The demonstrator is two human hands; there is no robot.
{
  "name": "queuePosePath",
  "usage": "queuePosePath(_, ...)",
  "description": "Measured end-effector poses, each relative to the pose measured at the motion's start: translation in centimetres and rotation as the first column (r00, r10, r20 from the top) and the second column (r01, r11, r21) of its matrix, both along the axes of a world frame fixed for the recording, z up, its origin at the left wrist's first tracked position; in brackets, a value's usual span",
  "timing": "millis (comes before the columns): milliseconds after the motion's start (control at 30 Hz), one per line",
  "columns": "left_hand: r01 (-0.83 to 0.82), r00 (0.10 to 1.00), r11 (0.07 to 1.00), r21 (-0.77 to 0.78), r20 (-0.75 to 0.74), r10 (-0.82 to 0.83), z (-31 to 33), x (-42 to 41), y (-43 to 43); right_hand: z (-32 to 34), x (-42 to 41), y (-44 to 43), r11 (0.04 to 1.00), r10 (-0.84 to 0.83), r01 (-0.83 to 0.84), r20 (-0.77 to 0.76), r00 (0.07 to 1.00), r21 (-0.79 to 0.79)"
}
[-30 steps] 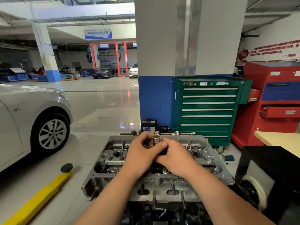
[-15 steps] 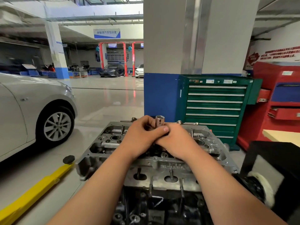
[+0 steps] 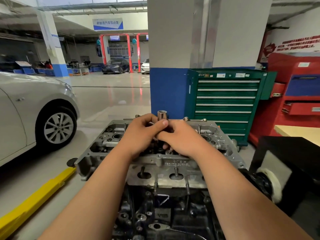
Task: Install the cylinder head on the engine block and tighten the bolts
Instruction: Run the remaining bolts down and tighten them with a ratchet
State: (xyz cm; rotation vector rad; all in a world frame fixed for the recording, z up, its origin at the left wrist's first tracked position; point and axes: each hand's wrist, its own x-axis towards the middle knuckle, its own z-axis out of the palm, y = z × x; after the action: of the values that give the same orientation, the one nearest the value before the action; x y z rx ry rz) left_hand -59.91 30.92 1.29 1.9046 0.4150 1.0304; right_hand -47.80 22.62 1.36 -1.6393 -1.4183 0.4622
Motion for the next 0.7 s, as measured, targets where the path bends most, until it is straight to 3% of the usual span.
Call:
queuePosePath(133,0.035,0.999,0.999,0.032,-0.018,-0.034,0.0,-0.02,-0.29,-0.15,0.33,-0.19,1.0,0.02,-0.019,-0.056,0.998,0.003)
queuePosePath(267,0.008,1.0,1.0,0.016,0.005,-0.008,-0.05,0.25,-0.06,-0.01,0.05,0.13,0.995,-0.079,0.073,0.088,0.993,0.067)
queuePosePath(367,0.002,1.0,0.998,0.056,0.021,-0.003,-0.05,-0.03,-0.21,-0.02,0.1,-0.17,1.0,-0.009,0.008,-0.008,1.0,-0.008)
queuePosePath(567,0.064,0.998,0.996,-0.06,0.0,-0.064,0.34,-0.05,-0.53,-0.18,-0.02,-0.08,0.998,-0.011,0.009,0.041,0.999,0.064)
queuePosePath(700,0.022,1.0,0.999,-0.041,0.016,-0.021,0.04,-0.11,-0.41,-0.08,-0.22,-0.24,0.999,-0.04,0.039,0.04,0.998,0.024)
